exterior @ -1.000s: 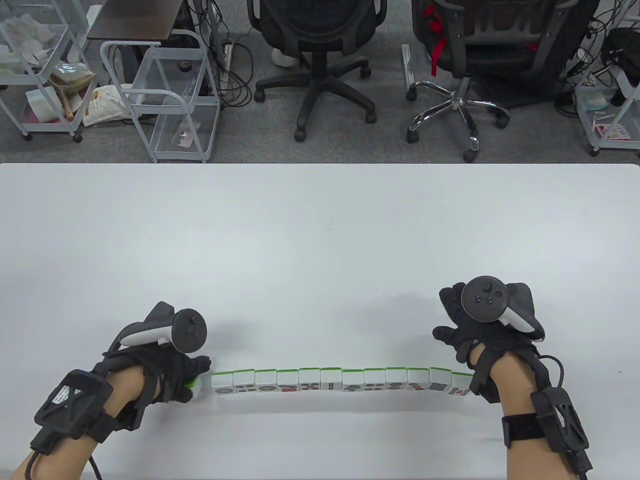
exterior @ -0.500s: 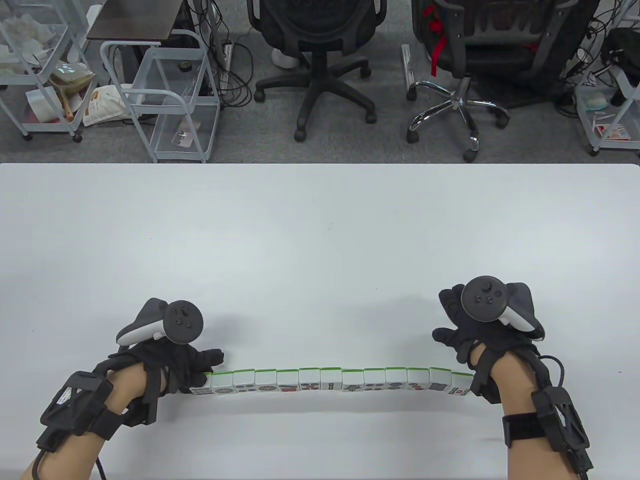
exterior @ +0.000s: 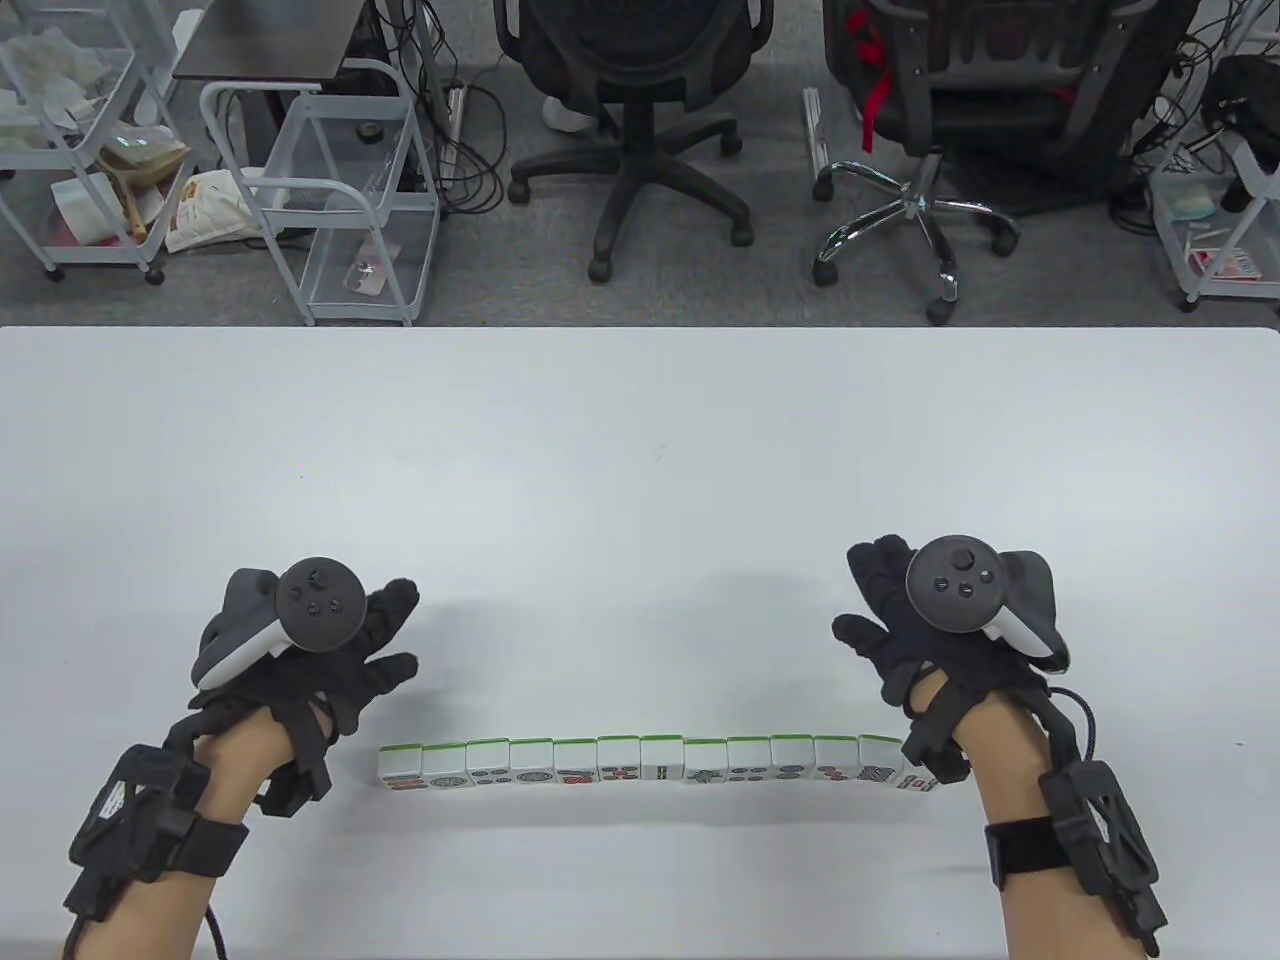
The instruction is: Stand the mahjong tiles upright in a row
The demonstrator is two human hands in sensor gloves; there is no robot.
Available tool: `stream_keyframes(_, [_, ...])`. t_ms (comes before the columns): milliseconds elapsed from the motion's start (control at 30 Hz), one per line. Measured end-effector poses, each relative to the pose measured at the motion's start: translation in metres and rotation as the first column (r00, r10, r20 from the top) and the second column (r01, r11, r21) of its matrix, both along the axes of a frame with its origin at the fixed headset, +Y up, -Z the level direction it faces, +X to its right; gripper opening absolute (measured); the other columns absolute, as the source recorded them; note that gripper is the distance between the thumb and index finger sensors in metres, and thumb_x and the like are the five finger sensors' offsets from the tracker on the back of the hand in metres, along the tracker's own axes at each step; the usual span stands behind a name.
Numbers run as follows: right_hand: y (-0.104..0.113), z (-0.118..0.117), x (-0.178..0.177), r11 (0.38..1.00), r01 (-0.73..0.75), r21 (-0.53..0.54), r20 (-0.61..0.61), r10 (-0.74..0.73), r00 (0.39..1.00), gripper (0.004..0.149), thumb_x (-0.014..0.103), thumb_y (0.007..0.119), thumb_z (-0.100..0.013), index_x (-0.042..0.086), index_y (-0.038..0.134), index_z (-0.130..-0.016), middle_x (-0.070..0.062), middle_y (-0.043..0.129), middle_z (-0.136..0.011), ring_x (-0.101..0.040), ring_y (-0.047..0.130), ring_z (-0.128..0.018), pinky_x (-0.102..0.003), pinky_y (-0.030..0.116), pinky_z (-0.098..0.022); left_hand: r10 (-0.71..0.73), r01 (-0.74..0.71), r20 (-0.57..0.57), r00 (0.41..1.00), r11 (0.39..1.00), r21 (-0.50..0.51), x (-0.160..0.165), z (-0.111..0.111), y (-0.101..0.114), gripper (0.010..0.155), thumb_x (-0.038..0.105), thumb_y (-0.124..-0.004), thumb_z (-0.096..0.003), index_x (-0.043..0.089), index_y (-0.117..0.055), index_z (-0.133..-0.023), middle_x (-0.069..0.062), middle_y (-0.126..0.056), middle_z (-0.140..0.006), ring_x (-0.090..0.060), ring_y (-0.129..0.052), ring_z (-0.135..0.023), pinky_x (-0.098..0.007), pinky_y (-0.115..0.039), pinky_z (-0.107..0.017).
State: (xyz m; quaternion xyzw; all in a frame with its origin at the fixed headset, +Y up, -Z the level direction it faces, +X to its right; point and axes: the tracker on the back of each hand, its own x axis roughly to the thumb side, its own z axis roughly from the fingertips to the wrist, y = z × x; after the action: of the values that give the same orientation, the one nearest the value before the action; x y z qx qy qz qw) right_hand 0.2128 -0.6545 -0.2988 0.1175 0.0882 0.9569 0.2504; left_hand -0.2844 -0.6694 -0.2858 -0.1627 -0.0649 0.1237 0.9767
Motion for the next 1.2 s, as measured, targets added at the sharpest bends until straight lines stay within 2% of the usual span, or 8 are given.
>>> stream_keyframes(133, [0.021, -0.008, -0.018, 0.998, 0.022, 0.058, 0.012, -0.023, 1.0, 0.079, 0.049, 0.07, -0.034, 0.009, 0.045, -0.098, -0.026, 0.037, -0.104, -0.059, 0.042, -0.092, -0.071, 0.05, -0.059, 0.108, -0.097, -0.117, 0.987, 0.991, 0.089, 0.018, -0.017, 0.019, 0.082, 0.064, -0.067, -0.0286, 0.04, -0.033, -0.099, 0.007, -0.042, -0.115, -0.036, -0.054, -0.11, -0.058, -0.054, -0.076])
stream_keyframes(233, [0.025, -0.015, -0.031, 0.989, 0.123, 0.077, 0.043, -0.126, 0.991, 0.081, 0.05, 0.07, -0.034, 0.009, 0.041, -0.098, -0.026, 0.031, -0.104, -0.06, 0.035, -0.092, -0.072, 0.045, -0.06, 0.214, -0.195, -0.188, 0.959, 0.974, 0.113, 0.03, -0.025, 0.019, 0.085, 0.066, -0.065, -0.0282, 0.04, -0.026, -0.099, 0.005, -0.03, -0.116, -0.039, -0.041, -0.111, -0.06, -0.048, -0.076])
stream_keyframes(300, [0.019, -0.018, -0.039, 0.985, 0.149, 0.09, 0.041, -0.153, 0.987, 0.083, 0.051, 0.069, -0.034, 0.009, 0.037, -0.098, -0.026, 0.027, -0.104, -0.059, 0.031, -0.092, -0.073, 0.043, -0.059, 0.244, -0.225, -0.211, 0.946, 0.968, 0.112, 0.036, -0.027, 0.013, 0.087, 0.067, -0.065, -0.0282, 0.04, -0.022, -0.099, 0.004, -0.024, -0.115, -0.04, -0.032, -0.111, -0.061, -0.043, -0.077])
stream_keyframes(467, [-0.012, -0.018, -0.049, 0.99, 0.136, 0.044, 0.036, -0.138, 0.99, 0.084, 0.051, 0.069, -0.034, 0.007, 0.039, -0.098, -0.028, 0.028, -0.103, -0.061, 0.03, -0.091, -0.074, 0.041, -0.059, 0.287, -0.279, -0.205, 0.936, 0.958, 0.067, 0.041, -0.027, -0.017, 0.087, 0.067, -0.064, -0.0285, 0.04, -0.022, -0.099, 0.004, -0.023, -0.115, -0.04, -0.031, -0.11, -0.061, -0.042, -0.077])
stream_keyframes(533, [-0.021, -0.017, -0.051, 0.992, 0.116, 0.045, 0.034, -0.118, 0.992, 0.083, 0.051, 0.07, -0.034, 0.006, 0.04, -0.098, -0.028, 0.029, -0.103, -0.061, 0.031, -0.091, -0.074, 0.042, -0.059, 0.265, -0.268, -0.205, 0.942, 0.963, 0.014, 0.039, -0.026, -0.026, 0.087, 0.067, -0.064, -0.0288, 0.039, -0.022, -0.099, 0.003, -0.022, -0.115, -0.041, -0.029, -0.11, -0.061, -0.042, -0.077])
stream_keyframes(567, [-0.024, -0.016, -0.051, 0.994, 0.098, 0.039, 0.03, -0.099, 0.995, 0.083, 0.051, 0.07, -0.034, 0.006, 0.041, -0.098, -0.028, 0.029, -0.103, -0.061, 0.031, -0.091, -0.074, 0.041, -0.058, 0.264, -0.266, -0.208, 0.942, 0.964, 0.018, 0.038, -0.025, -0.028, 0.087, 0.067, -0.064, -0.0289, 0.039, -0.022, -0.099, 0.003, -0.022, -0.115, -0.04, -0.029, -0.11, -0.061, -0.042, -0.077])
stream_keyframes(667, [-0.024, -0.015, -0.05, 0.999, 0.025, 0.029, 0.011, -0.026, 1.0, 0.083, 0.052, 0.069, -0.034, 0.007, 0.04, -0.098, -0.028, 0.029, -0.103, -0.061, 0.031, -0.091, -0.074, 0.041, -0.059, 0.226, -0.229, -0.212, 0.951, 0.973, 0.009, 0.034, -0.026, -0.033, 0.087, 0.067, -0.064, -0.0289, 0.039, -0.022, -0.099, 0.003, -0.022, -0.115, -0.04, -0.029, -0.11, -0.061, -0.042, -0.077])
stream_keyframes(1200, [-0.026, -0.012, -0.053, 1.0, 0.013, 0.011, -0.007, -0.013, 1.0, 0.083, 0.052, 0.07, -0.034, 0.006, 0.041, -0.098, -0.029, 0.029, -0.103, -0.061, 0.031, -0.091, -0.074, 0.042, -0.059, 0.234, -0.237, -0.206, 0.95, 0.971, 0.01, 0.036, -0.027, -0.035, 0.086, 0.067, -0.065, -0.0294, 0.039, -0.023, -0.1, 0.003, -0.022, -0.115, -0.04, -0.029, -0.11, -0.061, -0.042, -0.077])
